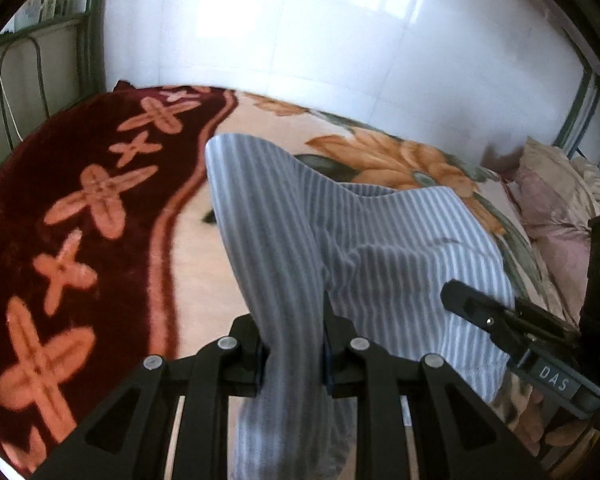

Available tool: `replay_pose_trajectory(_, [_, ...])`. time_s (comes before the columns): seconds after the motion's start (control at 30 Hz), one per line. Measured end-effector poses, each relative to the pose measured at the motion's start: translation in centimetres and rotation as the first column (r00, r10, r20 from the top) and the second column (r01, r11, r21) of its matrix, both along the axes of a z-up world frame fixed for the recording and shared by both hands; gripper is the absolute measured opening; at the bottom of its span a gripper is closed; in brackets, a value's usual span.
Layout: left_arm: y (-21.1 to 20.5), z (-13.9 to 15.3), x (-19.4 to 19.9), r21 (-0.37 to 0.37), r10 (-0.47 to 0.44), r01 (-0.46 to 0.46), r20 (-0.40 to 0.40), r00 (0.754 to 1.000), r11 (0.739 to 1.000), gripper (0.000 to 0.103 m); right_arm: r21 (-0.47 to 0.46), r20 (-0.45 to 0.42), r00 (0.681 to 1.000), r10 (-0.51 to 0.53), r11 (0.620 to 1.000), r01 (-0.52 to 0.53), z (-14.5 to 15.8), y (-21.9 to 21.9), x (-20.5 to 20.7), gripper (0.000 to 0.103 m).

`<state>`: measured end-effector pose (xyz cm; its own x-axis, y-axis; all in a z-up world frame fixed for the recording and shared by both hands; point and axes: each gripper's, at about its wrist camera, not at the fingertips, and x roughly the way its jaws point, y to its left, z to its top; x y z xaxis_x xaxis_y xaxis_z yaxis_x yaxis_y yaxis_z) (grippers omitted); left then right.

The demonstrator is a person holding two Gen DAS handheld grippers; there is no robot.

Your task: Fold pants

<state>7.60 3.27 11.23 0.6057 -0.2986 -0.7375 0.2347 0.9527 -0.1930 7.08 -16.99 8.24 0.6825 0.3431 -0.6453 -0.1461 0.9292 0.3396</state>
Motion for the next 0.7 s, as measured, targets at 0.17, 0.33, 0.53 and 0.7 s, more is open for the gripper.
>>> replay_pose_trajectory(0.17, [0.5,-4.4,3.2,0.012,0.016,-0.015,-0.093,0.996,1.000,0.021,-0.039,-0.107,0.994,-0.016,0.999,0.012,-4.5,0.0,2.5,0.035])
replay_pose_trajectory(0.33, [1.2,-7.4,4.2,0.013,0.025,-0.023,-0.136,0.990,1.000,0.031,-0.083,-0.169,0.985,-0.019,0.997,0.005,-6.6,-0.9,3.0,0.052])
replay_pose_trajectory(0.53, [2.4,-6.1,3.3,0.020,0.048,-0.046,-0.138,0.989,0.999,0.040,-0.132,-0.193,0.980,-0.037,0.991,0.012,-4.9,-2.1,2.1,0.054])
replay_pose_trajectory(0.7, [3.3,-4.3,1.6,0.062,0.068,-0.061,-0.115,0.991,0.996,0.040,-0.163,-0.088,0.994,-0.063,0.985,0.048,-1.7,-2.1,1.6,0.036])
